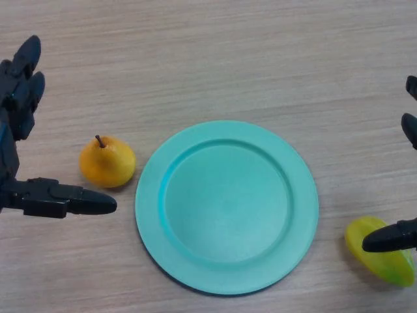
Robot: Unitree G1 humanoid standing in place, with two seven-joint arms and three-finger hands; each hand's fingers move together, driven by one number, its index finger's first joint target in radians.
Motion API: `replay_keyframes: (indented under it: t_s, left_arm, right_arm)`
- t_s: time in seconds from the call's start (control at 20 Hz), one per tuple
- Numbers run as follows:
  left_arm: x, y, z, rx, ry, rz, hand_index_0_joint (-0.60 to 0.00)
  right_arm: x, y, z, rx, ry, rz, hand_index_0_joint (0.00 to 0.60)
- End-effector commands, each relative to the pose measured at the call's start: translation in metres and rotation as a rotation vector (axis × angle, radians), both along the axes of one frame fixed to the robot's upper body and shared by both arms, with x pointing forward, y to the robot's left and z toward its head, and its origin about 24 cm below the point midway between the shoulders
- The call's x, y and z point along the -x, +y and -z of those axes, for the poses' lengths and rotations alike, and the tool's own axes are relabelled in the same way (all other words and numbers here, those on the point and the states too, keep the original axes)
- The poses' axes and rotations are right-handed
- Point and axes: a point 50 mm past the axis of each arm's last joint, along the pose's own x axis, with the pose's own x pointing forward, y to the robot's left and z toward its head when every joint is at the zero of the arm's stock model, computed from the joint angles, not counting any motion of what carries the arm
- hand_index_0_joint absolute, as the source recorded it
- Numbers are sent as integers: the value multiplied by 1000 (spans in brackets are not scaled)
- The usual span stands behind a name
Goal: Pick up the yellow pear and place it on the plate
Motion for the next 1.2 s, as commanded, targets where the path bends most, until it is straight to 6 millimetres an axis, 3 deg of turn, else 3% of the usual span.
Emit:
replay_keyframes:
  t_s: [0.05,0.4,0.7,0.8,0.85,0.95,1.2]
  left_arm:
    - [10,7,-32,-58,-173,-15,0]
    - [5,5,-25,-63,-129,3,0]
    - [-15,9,3,-145,-43,-6,0]
    - [-19,9,7,-140,-40,-13,0]
    - [-23,8,10,-136,-31,-13,0]
    - [-35,1,28,-130,21,12,0]
    - [-49,-2,43,-132,43,0,0]
  right_arm:
    - [9,-7,-31,51,-192,23,0]
    - [9,-7,-28,44,-171,17,0]
    - [11,-11,-26,35,-168,31,0]
    - [12,-11,-26,35,-169,35,198]
    - [12,-11,-27,36,-171,39,349]
    - [13,-12,-28,40,-180,53,583]
    - [15,-12,-29,38,-179,62,600]
